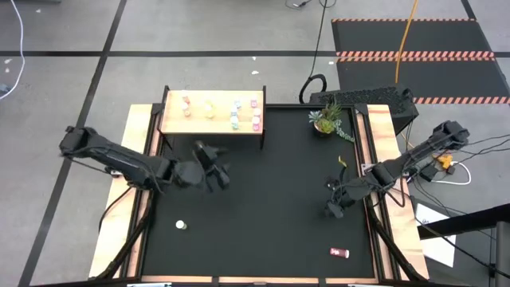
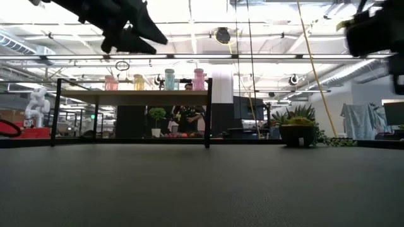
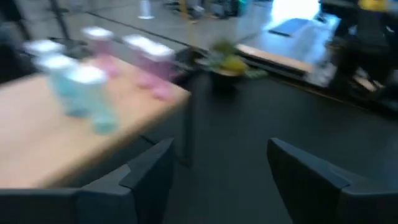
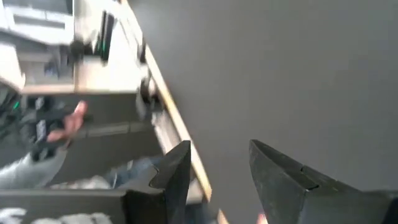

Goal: Pick and place medicine bottles onto shelf by color
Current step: Put the yellow pill bottle on the shelf align with the other yellow pill bottles

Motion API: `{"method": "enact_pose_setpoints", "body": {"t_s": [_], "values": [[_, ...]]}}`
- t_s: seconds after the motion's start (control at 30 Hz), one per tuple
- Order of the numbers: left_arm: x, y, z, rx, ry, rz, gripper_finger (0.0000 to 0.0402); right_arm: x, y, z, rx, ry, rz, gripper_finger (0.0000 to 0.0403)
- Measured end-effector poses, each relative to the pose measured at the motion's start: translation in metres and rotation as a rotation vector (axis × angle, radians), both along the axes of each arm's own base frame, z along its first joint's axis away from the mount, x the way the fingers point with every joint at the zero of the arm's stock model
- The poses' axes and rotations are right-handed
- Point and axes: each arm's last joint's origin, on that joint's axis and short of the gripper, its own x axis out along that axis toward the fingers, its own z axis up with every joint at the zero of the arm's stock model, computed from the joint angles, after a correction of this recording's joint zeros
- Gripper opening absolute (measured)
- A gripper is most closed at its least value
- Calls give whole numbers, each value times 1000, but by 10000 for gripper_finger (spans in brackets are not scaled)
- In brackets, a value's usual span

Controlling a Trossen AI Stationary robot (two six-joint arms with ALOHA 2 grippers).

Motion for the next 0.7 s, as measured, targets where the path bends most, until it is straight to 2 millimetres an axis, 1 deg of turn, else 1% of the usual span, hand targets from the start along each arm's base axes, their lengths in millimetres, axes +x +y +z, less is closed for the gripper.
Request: {"method": "enact_pose_setpoints", "body": {"t_s": [0.13,0.2,0.27,0.33,0.47,0.53,0.6,0.7], "values": [[18,-30,-21,-9,10,-119,239,-10,18,-1,73,60,112,154],[28,-44,-25,-16,15,-175,234,-16,26,-2,89,83,152,154],[36,-56,-22,-17,41,-201,229,-21,34,-4,95,110,187,154],[45,-66,-13,-27,78,-212,225,-25,41,-7,80,130,220,154],[52,-78,14,-52,215,-189,215,-28,49,-14,7,126,206,154],[49,-81,28,-67,279,-171,210,-26,53,-16,-20,93,183,154],[47,-84,43,-107,271,-153,203,-24,58,-17,-39,47,178,154],[39,-85,59,-173,274,-129,193,-21,67,-15,-35,-41,175,154]]}}
